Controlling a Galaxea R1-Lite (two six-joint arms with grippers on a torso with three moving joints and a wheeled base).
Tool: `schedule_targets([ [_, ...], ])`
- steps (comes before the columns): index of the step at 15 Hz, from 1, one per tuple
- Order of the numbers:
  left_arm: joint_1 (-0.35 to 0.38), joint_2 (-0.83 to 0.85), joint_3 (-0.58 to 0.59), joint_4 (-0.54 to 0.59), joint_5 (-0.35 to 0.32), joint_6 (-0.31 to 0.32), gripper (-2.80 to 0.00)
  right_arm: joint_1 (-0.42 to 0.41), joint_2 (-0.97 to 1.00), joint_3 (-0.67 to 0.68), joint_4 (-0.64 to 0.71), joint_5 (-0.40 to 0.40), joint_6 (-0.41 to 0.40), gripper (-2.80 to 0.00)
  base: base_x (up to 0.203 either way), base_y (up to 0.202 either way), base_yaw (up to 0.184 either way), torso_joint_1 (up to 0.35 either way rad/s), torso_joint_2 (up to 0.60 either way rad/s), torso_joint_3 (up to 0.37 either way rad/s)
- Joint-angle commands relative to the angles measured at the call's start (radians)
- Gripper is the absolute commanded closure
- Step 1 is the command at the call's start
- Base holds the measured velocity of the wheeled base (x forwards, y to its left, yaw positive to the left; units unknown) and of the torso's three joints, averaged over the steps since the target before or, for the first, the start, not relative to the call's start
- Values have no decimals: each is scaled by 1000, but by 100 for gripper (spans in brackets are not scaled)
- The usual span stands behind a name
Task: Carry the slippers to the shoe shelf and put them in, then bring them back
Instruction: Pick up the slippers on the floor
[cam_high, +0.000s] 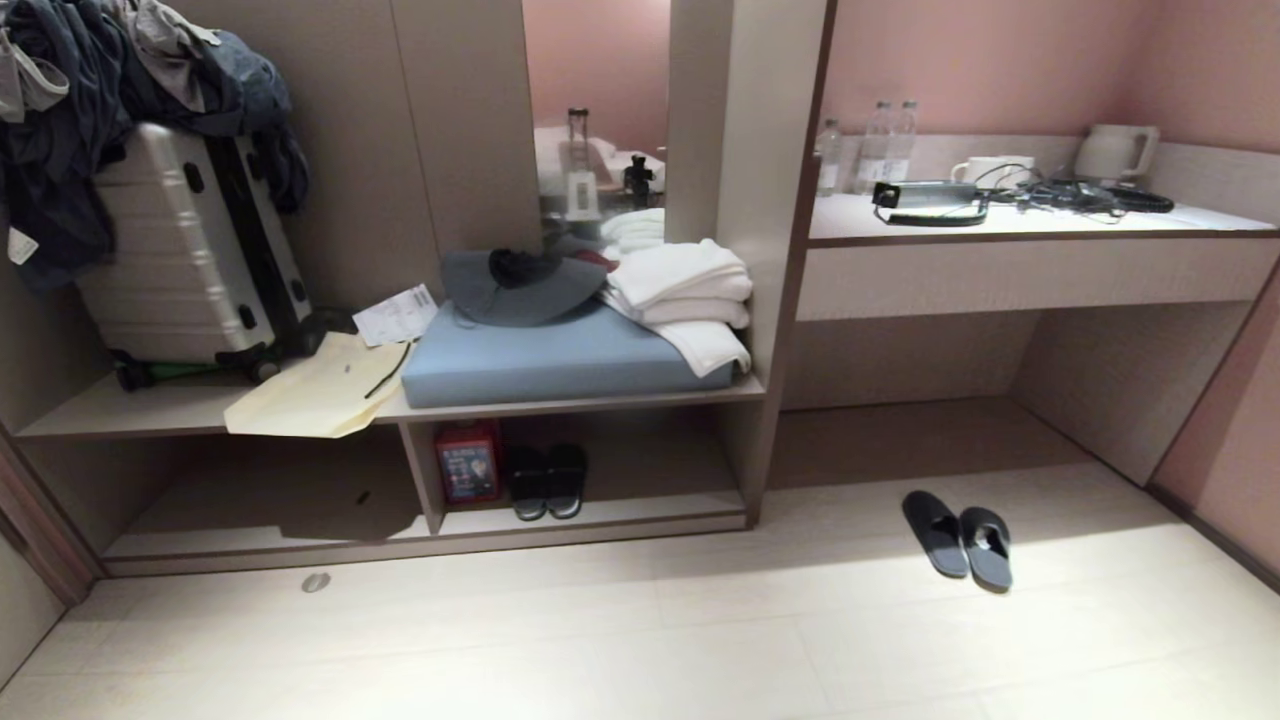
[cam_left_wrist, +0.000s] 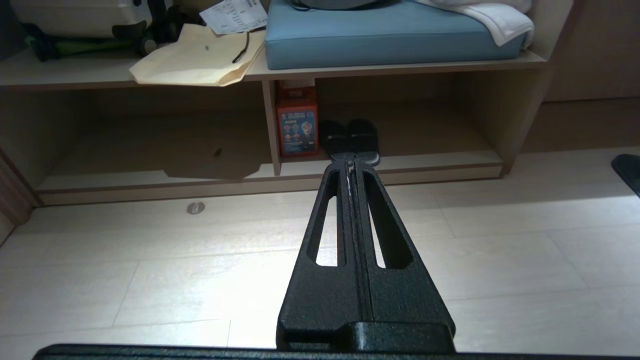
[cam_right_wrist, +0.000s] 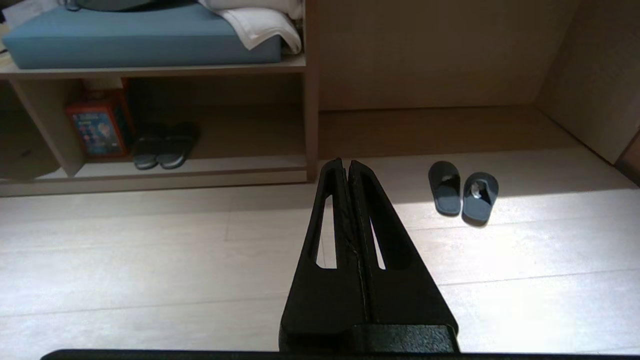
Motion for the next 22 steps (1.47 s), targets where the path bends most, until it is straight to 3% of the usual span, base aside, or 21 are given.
schedule_targets([
  [1, 2, 0, 0, 0, 0, 0, 0, 0, 0, 0, 0, 0, 0, 0, 195, 0, 2, 5, -1, 2],
  [22, 1, 0, 0, 0, 0, 3, 0, 0, 0, 2, 0, 0, 0, 0, 190, 0, -1, 3, 3, 2],
])
